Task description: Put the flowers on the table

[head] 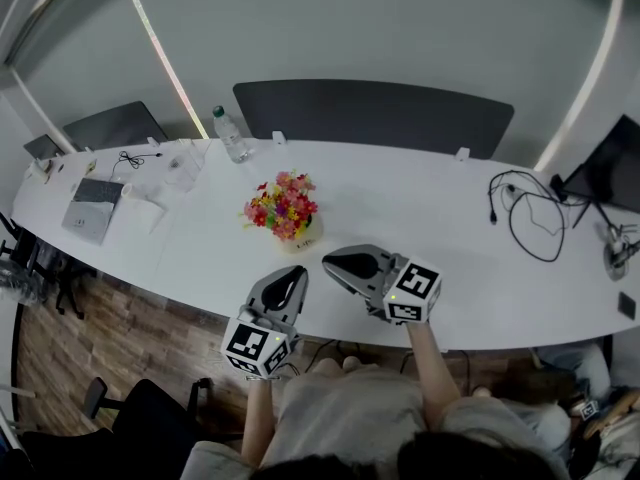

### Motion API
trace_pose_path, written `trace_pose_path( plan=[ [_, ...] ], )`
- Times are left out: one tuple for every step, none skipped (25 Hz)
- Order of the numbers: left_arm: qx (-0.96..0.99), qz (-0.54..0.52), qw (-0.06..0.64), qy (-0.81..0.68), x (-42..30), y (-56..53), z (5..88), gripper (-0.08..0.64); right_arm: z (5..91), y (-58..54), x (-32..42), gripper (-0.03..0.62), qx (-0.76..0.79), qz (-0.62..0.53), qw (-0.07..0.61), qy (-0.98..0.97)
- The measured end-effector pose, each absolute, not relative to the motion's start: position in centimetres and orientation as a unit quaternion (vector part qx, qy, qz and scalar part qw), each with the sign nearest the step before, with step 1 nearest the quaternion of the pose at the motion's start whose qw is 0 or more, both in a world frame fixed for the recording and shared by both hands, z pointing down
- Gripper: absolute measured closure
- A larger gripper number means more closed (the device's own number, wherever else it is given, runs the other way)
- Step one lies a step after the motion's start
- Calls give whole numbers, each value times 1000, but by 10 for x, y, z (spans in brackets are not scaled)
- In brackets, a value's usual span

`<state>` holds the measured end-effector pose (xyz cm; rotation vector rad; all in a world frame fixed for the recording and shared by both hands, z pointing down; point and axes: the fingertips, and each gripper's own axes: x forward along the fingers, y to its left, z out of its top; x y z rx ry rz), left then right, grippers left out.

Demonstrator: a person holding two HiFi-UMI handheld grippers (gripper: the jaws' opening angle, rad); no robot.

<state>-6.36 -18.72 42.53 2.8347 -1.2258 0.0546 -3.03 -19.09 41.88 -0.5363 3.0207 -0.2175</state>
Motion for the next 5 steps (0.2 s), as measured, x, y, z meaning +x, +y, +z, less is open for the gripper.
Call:
trace_pose_path(
  plan=[
    [918,18,26,-396,-63,-187,426,525,419,-191,-31,566,-173,-71,32,982],
    [918,18,26,-395,-63,-188,426,525,420,-191,-31,566,-173,-71,32,982],
    [918,19,26,-395,-62,-188,426,525,420,-191,-31,566,-172,-71,31,982],
    [919,19,27,-394,-62,-188,427,525,421,-192,-31,567,-172,-71,31,982],
    [919,19,28,-393,-61,-188,427,525,422,-192,-31,567,-171,-71,30,982]
  ],
)
